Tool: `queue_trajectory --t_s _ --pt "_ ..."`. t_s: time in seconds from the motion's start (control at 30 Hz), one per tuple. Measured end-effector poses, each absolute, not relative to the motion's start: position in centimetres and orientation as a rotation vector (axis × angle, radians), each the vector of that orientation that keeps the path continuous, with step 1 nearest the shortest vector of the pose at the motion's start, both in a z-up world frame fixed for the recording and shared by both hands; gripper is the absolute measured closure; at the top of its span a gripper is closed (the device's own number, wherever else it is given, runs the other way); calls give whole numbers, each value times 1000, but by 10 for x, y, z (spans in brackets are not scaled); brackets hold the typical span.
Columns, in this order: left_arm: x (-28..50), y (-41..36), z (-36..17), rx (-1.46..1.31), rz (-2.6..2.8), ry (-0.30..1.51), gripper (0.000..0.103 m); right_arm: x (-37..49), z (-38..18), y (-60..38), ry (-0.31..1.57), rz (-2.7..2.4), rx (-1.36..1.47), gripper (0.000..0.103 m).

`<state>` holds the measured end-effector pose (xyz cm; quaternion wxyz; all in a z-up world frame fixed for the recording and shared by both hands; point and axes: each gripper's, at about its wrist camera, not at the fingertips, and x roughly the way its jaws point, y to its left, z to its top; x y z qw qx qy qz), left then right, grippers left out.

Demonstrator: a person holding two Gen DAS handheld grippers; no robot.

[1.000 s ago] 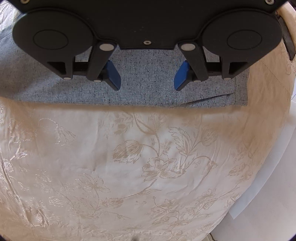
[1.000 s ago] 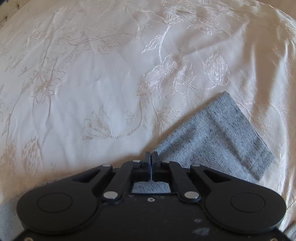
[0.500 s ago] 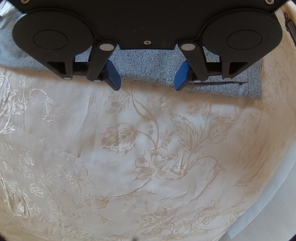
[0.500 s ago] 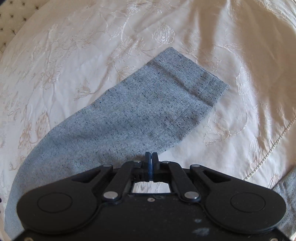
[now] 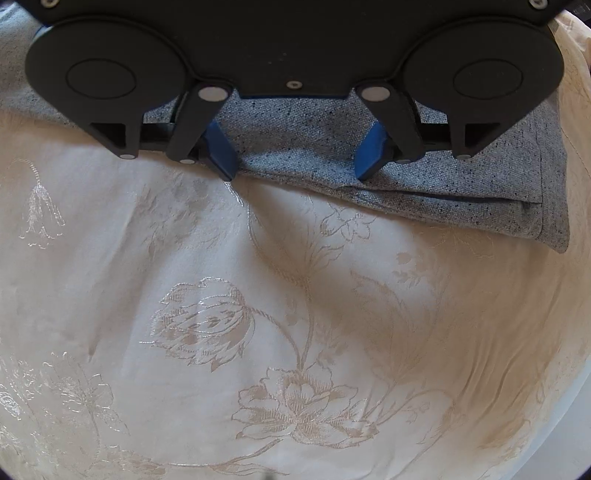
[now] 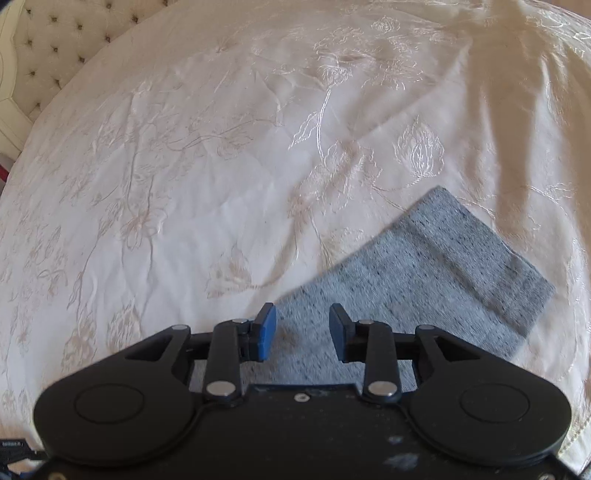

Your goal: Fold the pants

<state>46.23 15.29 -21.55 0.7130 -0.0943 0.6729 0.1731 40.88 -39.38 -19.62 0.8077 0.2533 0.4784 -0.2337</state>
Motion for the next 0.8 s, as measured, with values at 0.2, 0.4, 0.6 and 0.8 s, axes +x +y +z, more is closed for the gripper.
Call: queue_trajectory --t_s 0.2,0.4,0.6,0.8 --pt "449 144 -205 -133 359 1448 89 451 -235 -394 1159 -578 516 68" --pt "426 157 -178 -205 285 1398 103 433 -227 -396 1166 -488 544 101" --pt "401 171 -156 -292 265 1368 103 411 -197 -407 1150 -388 549 101" --pt "369 178 -120 -316 253 1324 103 369 -170 -414 1140 -383 642 101"
